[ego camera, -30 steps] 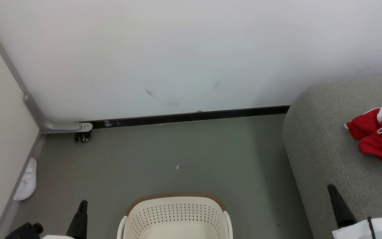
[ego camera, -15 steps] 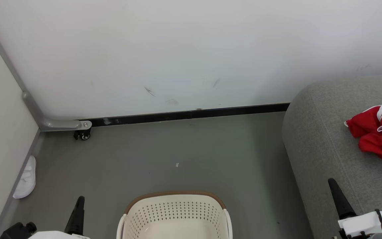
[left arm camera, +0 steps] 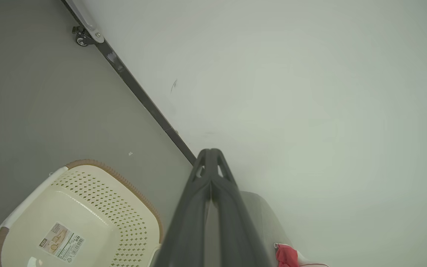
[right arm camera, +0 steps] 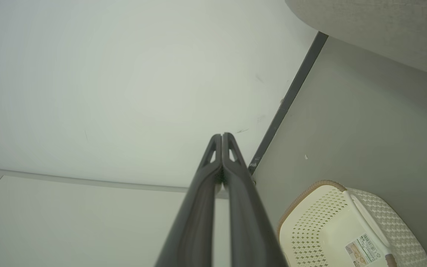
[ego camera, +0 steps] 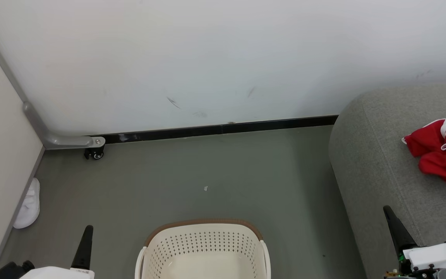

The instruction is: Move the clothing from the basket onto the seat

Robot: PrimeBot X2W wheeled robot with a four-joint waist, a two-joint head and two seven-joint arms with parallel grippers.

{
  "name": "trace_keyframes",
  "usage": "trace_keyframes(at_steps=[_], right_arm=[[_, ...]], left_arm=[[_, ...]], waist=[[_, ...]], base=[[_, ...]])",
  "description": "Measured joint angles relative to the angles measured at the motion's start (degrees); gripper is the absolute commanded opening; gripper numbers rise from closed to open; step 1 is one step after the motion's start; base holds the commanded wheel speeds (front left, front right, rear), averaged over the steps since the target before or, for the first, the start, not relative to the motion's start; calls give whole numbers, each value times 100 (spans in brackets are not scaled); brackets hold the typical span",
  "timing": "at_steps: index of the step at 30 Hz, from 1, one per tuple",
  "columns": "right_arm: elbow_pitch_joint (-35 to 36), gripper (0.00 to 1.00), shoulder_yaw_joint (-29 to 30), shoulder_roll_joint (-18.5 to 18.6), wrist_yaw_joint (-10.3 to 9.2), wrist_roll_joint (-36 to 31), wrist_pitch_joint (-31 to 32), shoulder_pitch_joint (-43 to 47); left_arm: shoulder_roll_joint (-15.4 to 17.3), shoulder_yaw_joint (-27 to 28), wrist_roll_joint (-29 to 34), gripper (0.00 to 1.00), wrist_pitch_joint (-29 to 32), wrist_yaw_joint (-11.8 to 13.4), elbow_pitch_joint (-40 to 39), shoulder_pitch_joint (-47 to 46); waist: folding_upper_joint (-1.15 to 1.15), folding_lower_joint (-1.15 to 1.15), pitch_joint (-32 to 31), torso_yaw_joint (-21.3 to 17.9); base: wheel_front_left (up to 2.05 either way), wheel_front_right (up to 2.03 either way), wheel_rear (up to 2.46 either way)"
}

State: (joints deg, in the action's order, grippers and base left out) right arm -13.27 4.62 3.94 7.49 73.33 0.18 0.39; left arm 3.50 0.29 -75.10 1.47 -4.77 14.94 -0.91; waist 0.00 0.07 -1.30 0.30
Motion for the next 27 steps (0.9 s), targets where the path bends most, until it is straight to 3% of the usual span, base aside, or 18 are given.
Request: trace_keyframes(at_steps=[27], right_arm=[[-208, 0, 209, -101, -1, 1896, 512, -404]], left_arm=[[-152, 448, -1645, 0, 501, -202, 88, -249]], waist=[[0, -4, 144, -30]], base=[[0, 0, 0]])
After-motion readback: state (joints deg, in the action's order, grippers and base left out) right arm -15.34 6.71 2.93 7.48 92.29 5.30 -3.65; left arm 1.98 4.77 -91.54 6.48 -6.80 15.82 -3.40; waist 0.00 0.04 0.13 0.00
